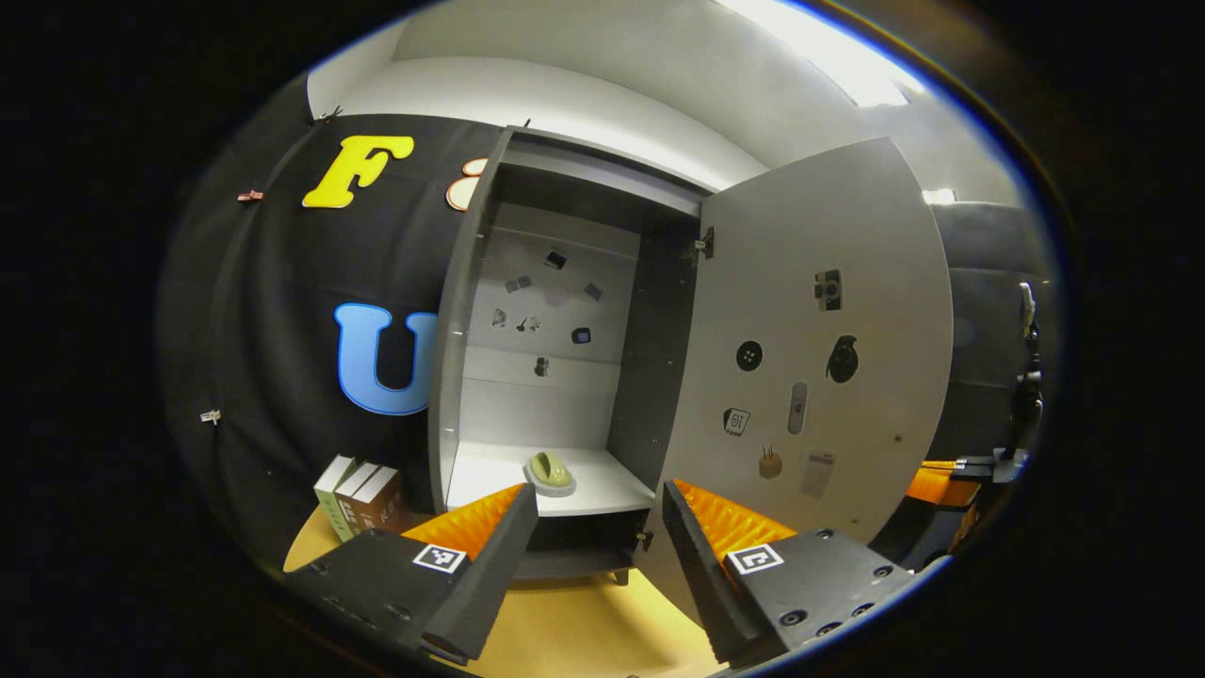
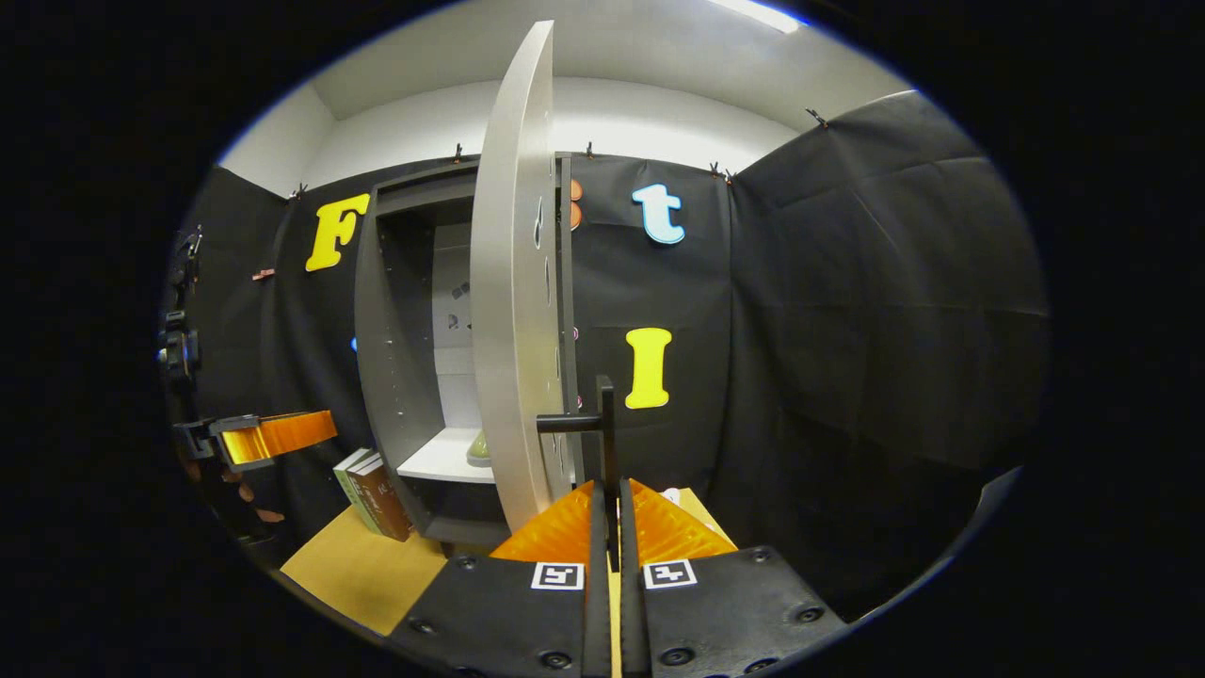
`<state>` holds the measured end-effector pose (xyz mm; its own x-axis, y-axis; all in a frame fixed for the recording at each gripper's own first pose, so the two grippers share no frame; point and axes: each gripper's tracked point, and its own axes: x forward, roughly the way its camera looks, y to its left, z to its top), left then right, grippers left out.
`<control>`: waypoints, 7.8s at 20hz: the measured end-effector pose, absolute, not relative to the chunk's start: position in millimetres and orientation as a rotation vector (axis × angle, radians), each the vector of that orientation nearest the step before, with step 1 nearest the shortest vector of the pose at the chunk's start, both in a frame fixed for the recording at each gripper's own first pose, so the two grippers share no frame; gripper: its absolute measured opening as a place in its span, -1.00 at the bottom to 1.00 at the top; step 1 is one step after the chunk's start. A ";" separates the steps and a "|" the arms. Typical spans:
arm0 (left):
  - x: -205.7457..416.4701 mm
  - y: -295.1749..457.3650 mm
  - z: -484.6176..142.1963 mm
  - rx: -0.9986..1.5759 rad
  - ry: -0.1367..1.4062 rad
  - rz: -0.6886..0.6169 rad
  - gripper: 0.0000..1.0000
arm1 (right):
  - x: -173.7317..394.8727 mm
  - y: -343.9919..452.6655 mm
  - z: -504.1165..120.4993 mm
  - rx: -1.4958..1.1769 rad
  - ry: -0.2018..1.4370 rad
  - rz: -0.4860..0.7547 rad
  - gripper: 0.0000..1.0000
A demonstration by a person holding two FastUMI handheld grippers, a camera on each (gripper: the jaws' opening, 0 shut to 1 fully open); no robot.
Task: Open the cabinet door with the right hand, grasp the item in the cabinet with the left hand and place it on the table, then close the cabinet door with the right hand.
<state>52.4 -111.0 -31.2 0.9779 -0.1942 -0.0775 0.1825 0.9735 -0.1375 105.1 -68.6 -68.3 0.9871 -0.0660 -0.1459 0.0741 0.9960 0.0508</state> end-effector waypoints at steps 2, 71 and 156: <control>65.4 -121.7 -21.8 -0.085 0.051 -0.186 0.71 | 106.4 -66.2 -63.5 0.032 0.125 -0.022 -0.83; 334.5 -88.5 -180.0 -0.113 0.515 0.102 -0.55 | 153.2 -258.0 -162.1 0.203 0.268 -0.284 0.76; -36.5 -137.0 -208.7 0.008 0.190 0.061 0.97 | 23.7 -133.8 -100.3 -0.047 0.111 -0.141 0.94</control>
